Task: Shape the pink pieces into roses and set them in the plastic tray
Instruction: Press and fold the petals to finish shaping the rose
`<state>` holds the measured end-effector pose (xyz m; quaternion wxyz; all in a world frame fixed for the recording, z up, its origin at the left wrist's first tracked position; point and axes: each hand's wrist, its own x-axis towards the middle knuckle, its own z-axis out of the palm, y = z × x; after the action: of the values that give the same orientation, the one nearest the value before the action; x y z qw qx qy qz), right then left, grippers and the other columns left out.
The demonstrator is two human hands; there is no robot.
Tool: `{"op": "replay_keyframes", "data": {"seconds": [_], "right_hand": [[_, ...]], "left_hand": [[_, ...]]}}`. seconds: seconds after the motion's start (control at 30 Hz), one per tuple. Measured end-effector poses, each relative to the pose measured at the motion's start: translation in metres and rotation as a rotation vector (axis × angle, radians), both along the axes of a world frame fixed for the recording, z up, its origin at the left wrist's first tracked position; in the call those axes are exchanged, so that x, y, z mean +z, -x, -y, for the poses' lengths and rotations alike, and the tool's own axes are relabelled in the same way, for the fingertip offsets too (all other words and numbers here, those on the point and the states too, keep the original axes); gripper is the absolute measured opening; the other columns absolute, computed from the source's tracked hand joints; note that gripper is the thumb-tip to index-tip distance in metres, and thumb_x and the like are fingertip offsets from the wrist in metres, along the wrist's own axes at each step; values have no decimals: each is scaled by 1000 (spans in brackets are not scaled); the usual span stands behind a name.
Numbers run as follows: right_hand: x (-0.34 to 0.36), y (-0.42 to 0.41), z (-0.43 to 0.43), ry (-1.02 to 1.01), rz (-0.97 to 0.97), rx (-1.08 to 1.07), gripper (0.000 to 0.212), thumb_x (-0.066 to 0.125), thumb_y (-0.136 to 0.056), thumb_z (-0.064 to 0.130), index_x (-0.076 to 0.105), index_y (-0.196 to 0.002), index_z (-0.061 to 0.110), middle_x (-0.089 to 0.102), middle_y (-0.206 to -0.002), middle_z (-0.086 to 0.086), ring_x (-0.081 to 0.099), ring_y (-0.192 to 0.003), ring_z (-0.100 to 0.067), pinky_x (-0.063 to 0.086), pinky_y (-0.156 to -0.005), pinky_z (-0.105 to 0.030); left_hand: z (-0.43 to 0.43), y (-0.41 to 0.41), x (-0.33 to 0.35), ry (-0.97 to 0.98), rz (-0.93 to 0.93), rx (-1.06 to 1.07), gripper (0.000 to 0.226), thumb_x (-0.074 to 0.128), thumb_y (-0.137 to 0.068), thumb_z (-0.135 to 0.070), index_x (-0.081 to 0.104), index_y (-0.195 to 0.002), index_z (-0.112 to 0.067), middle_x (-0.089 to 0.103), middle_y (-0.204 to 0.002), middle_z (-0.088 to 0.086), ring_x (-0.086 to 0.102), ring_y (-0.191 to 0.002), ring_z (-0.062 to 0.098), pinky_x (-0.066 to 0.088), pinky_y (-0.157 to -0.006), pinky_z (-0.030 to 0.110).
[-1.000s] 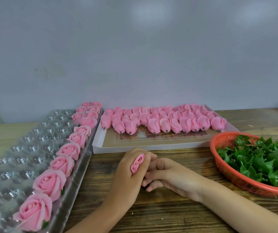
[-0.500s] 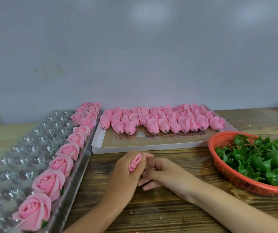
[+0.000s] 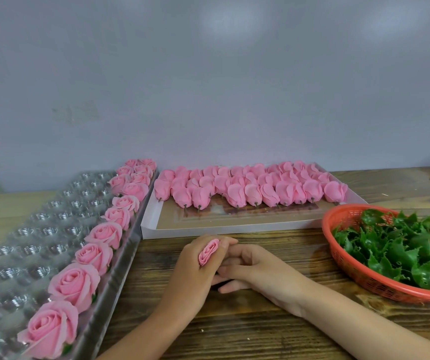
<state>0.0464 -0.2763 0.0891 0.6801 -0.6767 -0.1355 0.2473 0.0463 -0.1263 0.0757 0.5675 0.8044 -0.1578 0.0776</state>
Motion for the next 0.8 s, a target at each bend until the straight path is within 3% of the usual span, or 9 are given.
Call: {"op": "replay_keyframes", "data": {"seconds": [0.2,0.3,0.4,0.63,0.8], "right_hand": [[-3,2,1,8,107,12,27,55,-98,2,63,-123,4,70,-117,-17,70,-104,-20,56,-83,-23],[-6,3,1,16,187,20,27,64,-92,-2,62,-119,1,72,-103,-13,70,-91,-14,56,-81,-23],[-8,5,-2,64,290,7,36,71,-83,-8,62,-116,3,71,-92,-2,69,-84,-11,55,-83,-24],[-12,10,-7,330,529,-155,35,80,-79,7,58,-95,29,62,-72,15,61,-62,-2,48,-57,-15],[-13,10,-6,350,578,-190,26,82,-77,9,64,-93,20,57,-63,22,54,-58,-2,47,-55,-14]], "left_hand": [[2,0,-1,27,-7,-4,23,52,-90,-39,71,-100,-33,70,-93,-18,64,-91,-2,47,-72,8],[2,0,1,59,4,16,21,51,-91,-37,71,-95,-34,70,-89,-19,65,-87,-2,46,-69,7],[0,1,3,127,22,23,29,47,-89,-42,73,-95,-31,72,-92,-19,64,-92,-4,43,-75,3],[-2,1,2,103,-67,-108,38,41,-90,-48,70,-107,-33,72,-99,-13,63,-99,-1,39,-79,3],[0,0,2,88,-125,-146,39,36,-93,-54,68,-110,-40,71,-98,-13,62,-99,-2,39,-81,4]]}}
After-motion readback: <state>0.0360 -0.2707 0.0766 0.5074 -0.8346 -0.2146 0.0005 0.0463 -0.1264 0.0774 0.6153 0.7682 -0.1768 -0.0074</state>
